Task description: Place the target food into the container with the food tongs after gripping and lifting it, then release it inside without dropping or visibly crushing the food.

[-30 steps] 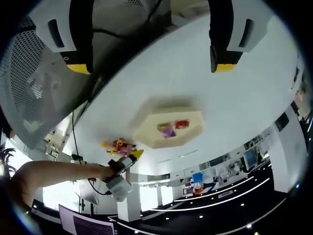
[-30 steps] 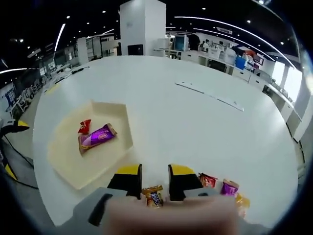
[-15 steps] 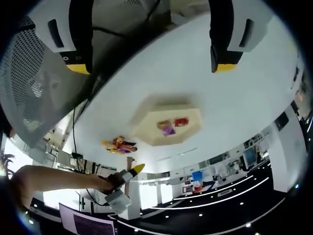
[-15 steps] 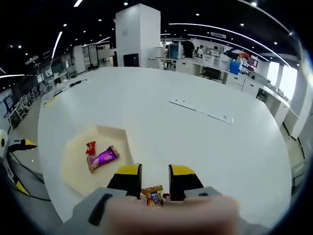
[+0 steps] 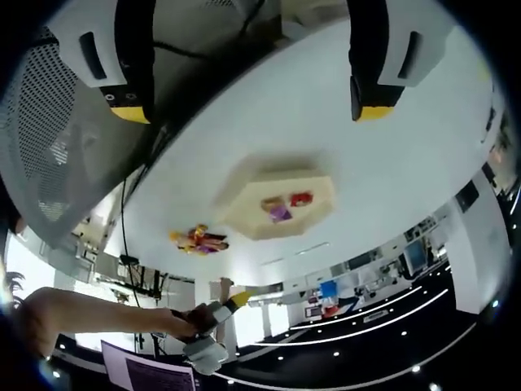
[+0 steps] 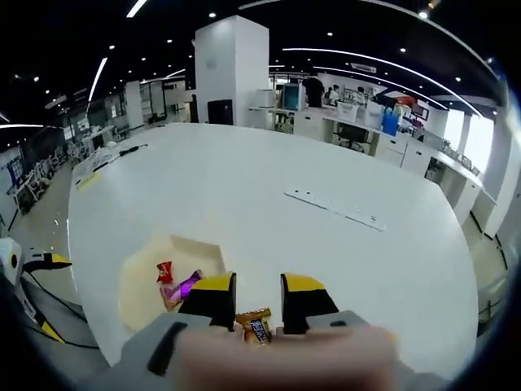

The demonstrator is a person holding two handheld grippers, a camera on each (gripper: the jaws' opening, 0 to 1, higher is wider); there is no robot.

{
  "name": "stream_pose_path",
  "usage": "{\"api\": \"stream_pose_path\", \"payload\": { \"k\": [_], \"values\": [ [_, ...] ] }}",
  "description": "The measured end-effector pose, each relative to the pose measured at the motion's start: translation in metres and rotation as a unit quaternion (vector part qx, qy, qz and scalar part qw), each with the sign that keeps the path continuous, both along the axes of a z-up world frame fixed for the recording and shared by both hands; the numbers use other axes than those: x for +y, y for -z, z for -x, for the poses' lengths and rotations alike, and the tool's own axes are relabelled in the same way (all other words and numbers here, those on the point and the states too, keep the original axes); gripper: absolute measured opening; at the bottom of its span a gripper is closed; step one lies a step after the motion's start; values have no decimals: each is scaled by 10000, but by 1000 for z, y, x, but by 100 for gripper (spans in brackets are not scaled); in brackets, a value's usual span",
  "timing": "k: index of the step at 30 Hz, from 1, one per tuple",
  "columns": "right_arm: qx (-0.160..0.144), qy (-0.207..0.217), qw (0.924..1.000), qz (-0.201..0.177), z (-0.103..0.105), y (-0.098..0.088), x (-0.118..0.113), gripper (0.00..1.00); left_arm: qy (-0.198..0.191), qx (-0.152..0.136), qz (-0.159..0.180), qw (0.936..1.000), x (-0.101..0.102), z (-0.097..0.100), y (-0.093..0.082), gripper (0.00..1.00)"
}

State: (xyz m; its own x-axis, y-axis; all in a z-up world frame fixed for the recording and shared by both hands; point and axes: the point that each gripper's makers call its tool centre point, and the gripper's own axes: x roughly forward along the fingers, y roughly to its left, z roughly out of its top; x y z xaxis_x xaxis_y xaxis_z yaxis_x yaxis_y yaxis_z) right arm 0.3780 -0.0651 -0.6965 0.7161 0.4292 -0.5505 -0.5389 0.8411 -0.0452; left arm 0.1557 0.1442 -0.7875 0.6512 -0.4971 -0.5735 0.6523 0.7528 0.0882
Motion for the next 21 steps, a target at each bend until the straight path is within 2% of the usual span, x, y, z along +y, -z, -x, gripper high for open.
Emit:
{"api": "stream_pose_path", "payload": {
  "k": [8, 21],
  "values": [
    [-90, -317, 9994, -72, -3, -10, 46, 20, -4, -9, 142, 9999, -2, 0, -3, 100],
    [17, -712, 9972, -212, 6, -8, 99, 20, 21, 98, 425, 9990, -8, 3, -6, 100]
  ]
}}
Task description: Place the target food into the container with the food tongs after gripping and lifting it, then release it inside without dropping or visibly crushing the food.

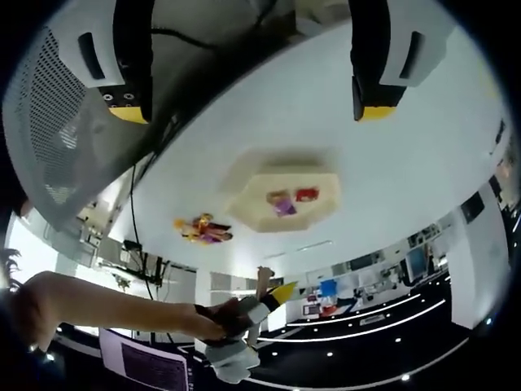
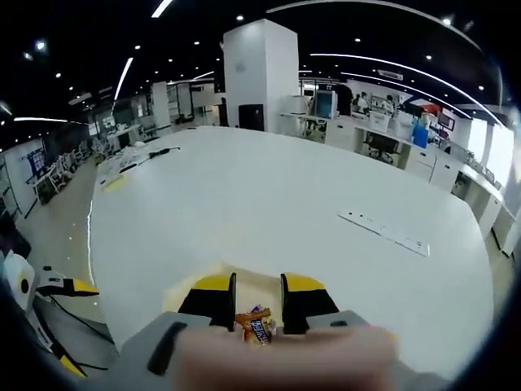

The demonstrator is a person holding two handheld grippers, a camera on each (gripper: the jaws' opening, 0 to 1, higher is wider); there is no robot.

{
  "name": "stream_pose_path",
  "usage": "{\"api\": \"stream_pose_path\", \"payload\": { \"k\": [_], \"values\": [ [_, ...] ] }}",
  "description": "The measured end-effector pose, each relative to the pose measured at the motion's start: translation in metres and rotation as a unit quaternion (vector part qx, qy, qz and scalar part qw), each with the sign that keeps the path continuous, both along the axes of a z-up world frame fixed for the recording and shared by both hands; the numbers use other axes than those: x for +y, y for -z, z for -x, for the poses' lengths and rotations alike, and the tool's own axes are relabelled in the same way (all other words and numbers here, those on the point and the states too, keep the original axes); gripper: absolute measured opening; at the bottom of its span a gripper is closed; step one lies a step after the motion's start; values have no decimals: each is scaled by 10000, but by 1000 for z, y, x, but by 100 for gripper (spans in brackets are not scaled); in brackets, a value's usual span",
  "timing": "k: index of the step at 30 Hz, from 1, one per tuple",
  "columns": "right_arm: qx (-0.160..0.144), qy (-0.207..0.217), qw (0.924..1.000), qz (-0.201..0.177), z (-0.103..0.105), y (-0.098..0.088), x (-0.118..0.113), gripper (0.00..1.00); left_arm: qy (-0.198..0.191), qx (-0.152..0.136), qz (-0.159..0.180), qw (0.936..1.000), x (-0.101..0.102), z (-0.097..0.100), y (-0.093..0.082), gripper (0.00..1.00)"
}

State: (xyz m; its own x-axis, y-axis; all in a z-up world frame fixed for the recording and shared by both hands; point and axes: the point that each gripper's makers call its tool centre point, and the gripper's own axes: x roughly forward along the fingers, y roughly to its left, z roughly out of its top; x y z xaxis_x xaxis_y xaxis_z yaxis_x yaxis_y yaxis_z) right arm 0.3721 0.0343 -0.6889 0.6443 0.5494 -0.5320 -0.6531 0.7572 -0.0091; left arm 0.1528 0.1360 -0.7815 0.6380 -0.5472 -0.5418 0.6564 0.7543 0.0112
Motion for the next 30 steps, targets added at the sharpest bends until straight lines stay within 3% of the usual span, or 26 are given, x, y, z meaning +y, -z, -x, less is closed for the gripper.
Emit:
{"api": "stream_pose_path", "payload": {
  "k": [11, 20, 25, 30],
  "values": [
    [111, -369, 9992, -68, 12, 1, 34, 24, 202, 22, 161, 9997, -7, 4, -3, 100],
    [3, -362, 9993, -3, 9, -1, 39, 26, 395, -29, 290, 9988, -13, 8, -8, 100],
    [-131, -268, 9995, 136, 8, -5, 23, 26, 457, -58, 359, 9983, -15, 10, -10, 100],
    [-40, 109, 9999, 87, 6, -2, -22, 28, 580, -229, 441, 9971, -19, 10, -17, 100]
  ]
}}
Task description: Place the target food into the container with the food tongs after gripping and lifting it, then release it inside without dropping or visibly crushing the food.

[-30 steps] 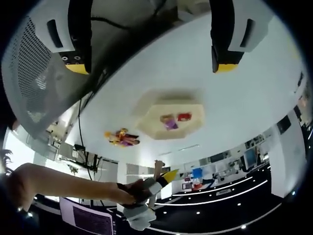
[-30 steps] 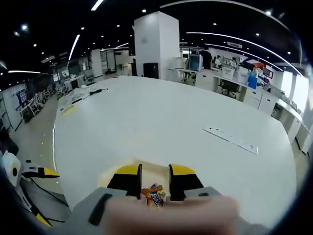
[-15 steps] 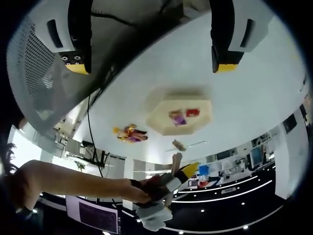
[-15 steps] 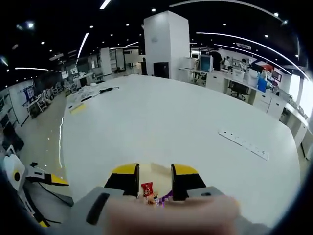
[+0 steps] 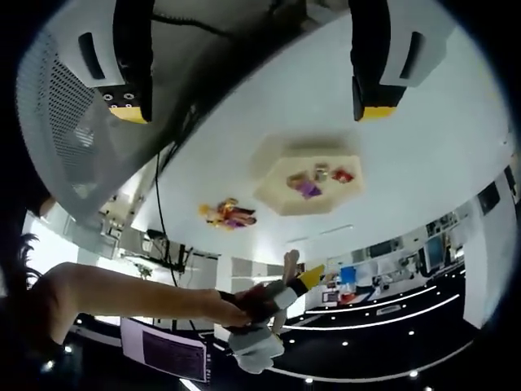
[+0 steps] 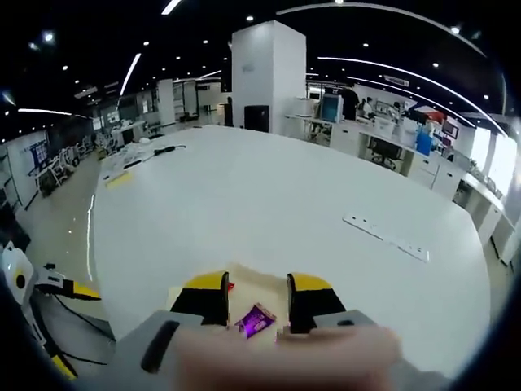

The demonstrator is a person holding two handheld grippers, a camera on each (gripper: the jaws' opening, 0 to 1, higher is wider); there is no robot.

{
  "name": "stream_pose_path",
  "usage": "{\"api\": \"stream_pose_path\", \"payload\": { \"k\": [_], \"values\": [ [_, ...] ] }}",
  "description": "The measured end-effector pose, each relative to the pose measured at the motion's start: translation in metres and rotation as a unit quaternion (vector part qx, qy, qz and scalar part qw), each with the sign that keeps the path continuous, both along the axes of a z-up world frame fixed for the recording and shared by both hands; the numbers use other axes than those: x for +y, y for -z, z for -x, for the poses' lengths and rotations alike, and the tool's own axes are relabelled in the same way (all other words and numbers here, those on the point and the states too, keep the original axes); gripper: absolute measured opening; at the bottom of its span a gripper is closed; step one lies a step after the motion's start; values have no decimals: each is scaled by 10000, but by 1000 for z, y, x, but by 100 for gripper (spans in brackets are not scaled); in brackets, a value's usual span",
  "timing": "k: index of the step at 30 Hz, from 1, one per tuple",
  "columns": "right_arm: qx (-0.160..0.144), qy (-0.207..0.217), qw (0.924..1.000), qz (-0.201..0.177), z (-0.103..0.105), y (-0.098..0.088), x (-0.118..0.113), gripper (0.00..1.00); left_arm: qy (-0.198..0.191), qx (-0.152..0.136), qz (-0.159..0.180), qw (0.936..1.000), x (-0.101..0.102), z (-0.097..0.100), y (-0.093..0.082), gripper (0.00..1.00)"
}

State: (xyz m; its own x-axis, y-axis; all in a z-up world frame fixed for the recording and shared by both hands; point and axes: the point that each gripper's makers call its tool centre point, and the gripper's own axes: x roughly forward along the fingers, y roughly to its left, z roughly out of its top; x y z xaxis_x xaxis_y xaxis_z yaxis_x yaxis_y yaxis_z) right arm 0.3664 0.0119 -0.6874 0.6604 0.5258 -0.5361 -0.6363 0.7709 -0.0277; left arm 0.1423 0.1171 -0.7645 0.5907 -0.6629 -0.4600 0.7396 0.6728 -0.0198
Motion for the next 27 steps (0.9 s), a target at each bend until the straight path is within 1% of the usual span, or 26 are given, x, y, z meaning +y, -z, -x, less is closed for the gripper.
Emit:
{"api": "stream_pose_path", "payload": {
  "k": [1, 5, 9, 12, 16, 18, 26, 27],
  "values": [
    [-13, 72, 10000, 40, -1, 2, -9, 27, 19, 49, 66, 10000, -1, 1, 0, 100],
    [106, 417, 9991, 17, 3, 14, -44, 28, 75, 47, 65, 9999, -2, 2, 0, 100],
    [211, 620, 9979, 15, 11, 26, -68, 28, 170, 75, -11, 9998, -5, 4, 3, 100],
    [284, 728, 9969, 33, 18, 36, -82, 28, 212, 108, -70, 9997, -6, 6, 5, 100],
    [439, 850, 9954, 50, 25, 50, -95, 28, 197, 107, -103, 9997, -4, 5, 6, 100],
    [478, 895, 9948, 54, 28, 56, -100, 28, 197, 134, -67, 9997, -5, 6, 6, 100],
    [661, 1067, 9921, 72, 36, 79, -114, 28, 282, 170, -125, 9994, -6, 8, 8, 100],
    [736, 1099, 9912, 73, 38, 84, -116, 28, 275, 123, -145, 9994, -5, 7, 7, 100]
  ]
}}
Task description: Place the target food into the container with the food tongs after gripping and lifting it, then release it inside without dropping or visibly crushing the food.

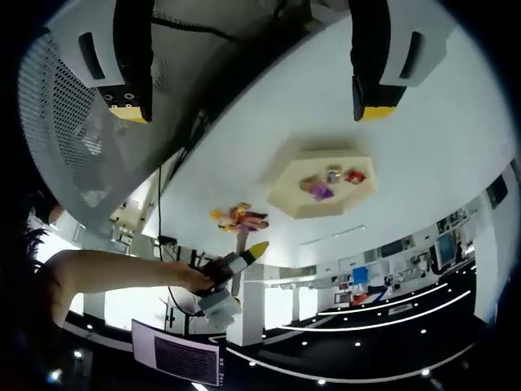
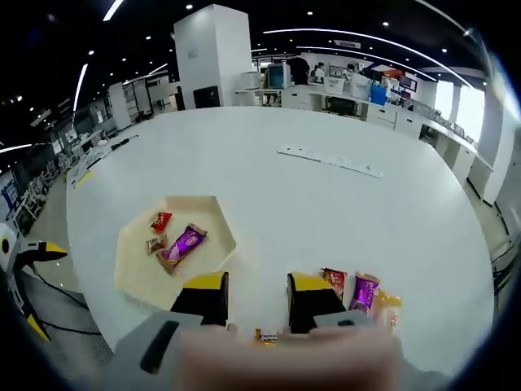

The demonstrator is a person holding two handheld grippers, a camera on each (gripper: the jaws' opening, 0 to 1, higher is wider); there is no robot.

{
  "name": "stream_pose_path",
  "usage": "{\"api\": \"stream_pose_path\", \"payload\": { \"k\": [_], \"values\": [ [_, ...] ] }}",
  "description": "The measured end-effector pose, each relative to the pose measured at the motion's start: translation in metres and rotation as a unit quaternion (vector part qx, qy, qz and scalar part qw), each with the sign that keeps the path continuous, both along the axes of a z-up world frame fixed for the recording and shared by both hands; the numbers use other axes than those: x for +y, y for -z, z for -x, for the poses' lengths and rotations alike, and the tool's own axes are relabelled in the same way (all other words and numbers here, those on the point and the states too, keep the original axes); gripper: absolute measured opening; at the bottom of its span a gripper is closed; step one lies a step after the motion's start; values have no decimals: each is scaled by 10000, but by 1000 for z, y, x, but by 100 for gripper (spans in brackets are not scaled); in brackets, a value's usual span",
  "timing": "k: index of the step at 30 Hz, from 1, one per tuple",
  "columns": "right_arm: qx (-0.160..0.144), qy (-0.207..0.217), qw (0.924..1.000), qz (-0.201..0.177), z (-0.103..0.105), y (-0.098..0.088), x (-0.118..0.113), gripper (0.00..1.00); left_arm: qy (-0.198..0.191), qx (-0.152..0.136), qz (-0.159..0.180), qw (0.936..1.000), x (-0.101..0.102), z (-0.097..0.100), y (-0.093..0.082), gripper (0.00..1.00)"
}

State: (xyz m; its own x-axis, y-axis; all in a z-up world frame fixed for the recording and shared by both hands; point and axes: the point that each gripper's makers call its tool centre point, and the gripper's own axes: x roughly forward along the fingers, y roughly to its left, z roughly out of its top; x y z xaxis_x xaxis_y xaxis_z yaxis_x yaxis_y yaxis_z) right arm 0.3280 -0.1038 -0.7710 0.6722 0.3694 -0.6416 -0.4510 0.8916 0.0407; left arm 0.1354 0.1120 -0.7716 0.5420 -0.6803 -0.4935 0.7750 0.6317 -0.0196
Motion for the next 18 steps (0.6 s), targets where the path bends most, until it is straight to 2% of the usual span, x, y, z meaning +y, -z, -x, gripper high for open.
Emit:
{"api": "stream_pose_path", "payload": {
  "k": [9, 13, 18],
  "values": [
    [145, 287, 9995, 24, 6, 23, -12, 28, -57, -70, 175, 9998, 1, -4, -7, 100],
    [178, 466, 9987, -117, 5, 27, -14, 28, -62, -63, 217, 9997, 0, -3, -8, 99],
    [125, 600, 9981, -78, 1, 34, -14, 29, -12, 65, 215, 9997, -1, 0, -5, 96]
  ]
}}
